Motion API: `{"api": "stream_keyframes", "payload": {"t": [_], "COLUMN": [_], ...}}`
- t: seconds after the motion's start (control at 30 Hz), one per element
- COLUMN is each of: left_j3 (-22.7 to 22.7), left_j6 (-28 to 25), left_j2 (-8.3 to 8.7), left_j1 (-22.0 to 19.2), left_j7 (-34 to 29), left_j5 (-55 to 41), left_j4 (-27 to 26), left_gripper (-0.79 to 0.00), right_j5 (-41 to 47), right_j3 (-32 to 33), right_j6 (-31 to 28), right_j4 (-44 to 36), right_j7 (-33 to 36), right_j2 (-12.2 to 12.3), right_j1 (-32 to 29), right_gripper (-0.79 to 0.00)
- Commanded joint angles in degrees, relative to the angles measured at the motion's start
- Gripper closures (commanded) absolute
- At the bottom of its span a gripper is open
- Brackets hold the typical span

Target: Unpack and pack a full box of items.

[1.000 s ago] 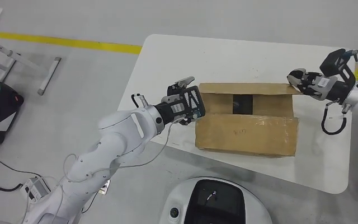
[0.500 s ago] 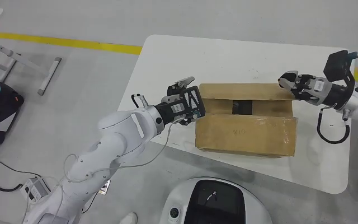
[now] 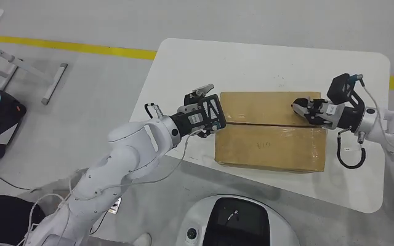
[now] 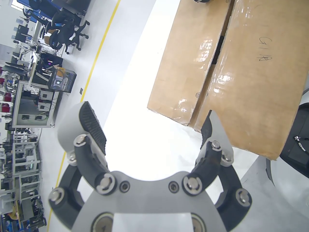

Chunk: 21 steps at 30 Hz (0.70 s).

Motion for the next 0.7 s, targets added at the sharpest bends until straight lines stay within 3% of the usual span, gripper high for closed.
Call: {"api": "stream_keyframes", "payload": {"t": [0.0, 0.37, 0.67], "left_j3": [0.00, 0.00, 0.00], "left_j6": [0.00, 0.00, 0.00], "left_j2": [0.00, 0.00, 0.00], "left_j1": [0.00, 0.00, 0.00], "left_j7": [0.00, 0.00, 0.00], "left_j5": [0.00, 0.00, 0.00], "left_j4": [0.00, 0.00, 0.00], "left_gripper": [-0.785, -0.785, -0.785], "right_j5": [-0.46, 0.46, 0.62], "right_j3": [-0.26, 3.40, 1.91], "right_j6": [0.38, 3.14, 4.32], "right_j4": [-0.09, -5.35, -11.10], "right_j7": [0.34, -3.32, -0.85], "right_j2": [-0.02, 0.68, 1.04], "right_j1": [-0.04, -0.47, -5.19], "right_gripper": [0.000, 0.000, 0.000]}}
